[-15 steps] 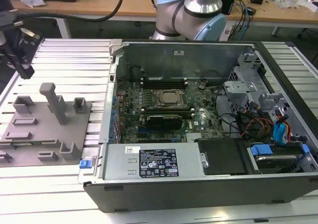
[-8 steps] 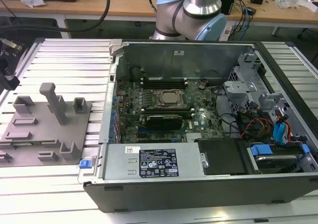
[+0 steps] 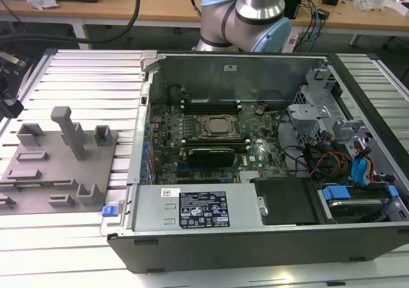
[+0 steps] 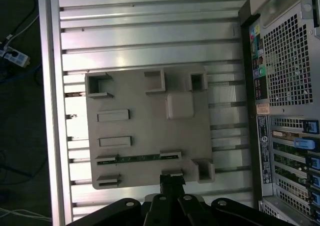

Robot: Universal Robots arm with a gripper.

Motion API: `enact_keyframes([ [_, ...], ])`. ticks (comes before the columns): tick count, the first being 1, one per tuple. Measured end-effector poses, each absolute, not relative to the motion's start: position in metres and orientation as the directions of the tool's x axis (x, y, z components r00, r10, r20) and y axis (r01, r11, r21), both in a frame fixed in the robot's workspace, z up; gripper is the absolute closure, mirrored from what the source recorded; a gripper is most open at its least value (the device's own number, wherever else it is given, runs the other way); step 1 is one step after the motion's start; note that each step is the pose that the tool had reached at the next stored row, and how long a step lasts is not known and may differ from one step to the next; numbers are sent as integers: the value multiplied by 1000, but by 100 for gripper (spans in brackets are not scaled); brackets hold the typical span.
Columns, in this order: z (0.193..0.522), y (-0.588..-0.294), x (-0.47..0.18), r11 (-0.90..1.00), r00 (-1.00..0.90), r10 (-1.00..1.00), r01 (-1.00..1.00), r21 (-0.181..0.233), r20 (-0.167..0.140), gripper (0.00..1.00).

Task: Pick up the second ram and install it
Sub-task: 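Reach for the second ram, then pick up the second ram and move it above second insertion slot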

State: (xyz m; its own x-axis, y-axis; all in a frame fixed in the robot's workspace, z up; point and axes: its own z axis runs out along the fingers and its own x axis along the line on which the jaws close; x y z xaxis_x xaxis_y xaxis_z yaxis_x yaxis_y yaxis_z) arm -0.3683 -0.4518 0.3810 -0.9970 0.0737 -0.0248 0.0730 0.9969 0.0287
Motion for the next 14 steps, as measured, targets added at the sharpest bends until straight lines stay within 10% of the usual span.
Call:
enact_keyframes([
  [14,381,-452,-369,999,-999,-23,-24,29,-25,89],
])
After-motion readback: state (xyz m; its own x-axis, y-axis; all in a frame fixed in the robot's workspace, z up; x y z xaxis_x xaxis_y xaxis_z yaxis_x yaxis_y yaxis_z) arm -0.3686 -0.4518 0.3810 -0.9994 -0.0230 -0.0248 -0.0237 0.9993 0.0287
